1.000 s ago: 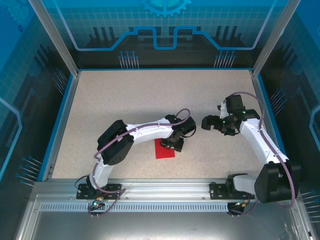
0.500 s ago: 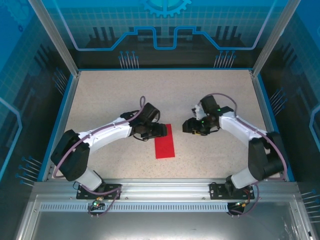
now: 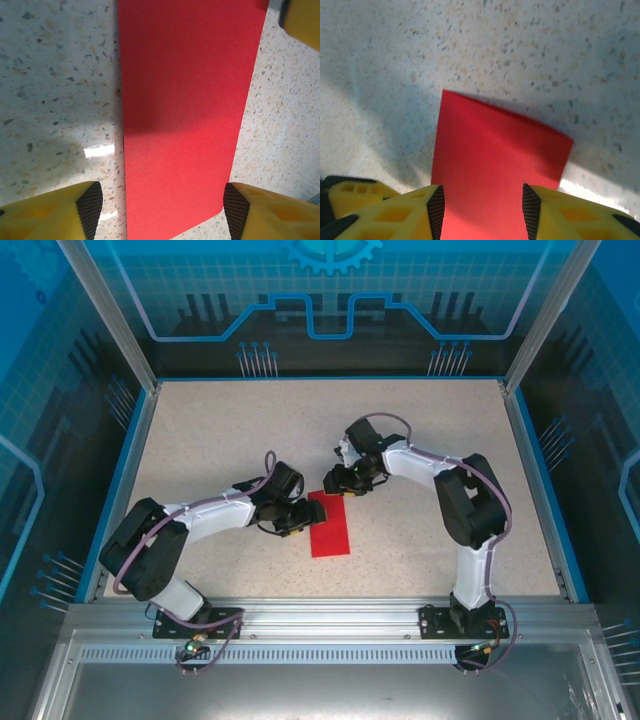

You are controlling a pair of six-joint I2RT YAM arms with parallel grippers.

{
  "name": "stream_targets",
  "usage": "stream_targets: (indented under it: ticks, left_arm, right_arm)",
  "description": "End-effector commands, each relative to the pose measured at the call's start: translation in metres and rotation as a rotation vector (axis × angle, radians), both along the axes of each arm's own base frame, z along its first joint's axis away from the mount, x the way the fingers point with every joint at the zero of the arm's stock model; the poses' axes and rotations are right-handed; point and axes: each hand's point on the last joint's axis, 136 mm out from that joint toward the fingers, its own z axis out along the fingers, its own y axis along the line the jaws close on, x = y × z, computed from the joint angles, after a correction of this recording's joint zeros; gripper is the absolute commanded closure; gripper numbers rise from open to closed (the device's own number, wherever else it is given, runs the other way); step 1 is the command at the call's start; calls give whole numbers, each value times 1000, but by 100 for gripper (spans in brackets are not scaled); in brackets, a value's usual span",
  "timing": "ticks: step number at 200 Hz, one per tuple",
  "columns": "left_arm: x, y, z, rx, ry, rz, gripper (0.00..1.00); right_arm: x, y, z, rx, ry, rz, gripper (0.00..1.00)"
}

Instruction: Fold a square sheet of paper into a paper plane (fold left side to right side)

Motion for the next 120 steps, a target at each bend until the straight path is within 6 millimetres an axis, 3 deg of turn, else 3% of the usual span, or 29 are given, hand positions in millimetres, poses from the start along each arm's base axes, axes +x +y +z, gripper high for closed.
stream_targets:
  ticks: [1, 66, 120]
  left_arm:
    - [-5, -2, -10, -18, 45, -1, 31]
    - [-10, -9, -21, -41, 94, -25, 32]
    - [-13, -18, -22, -87, 114, -41, 44]
  right_arm:
    - [-2, 0, -12, -55, 30, 13, 53]
    - [-10, -11, -35, -122, 58, 28, 54]
    - [-12, -11, -35, -115, 57, 33, 54]
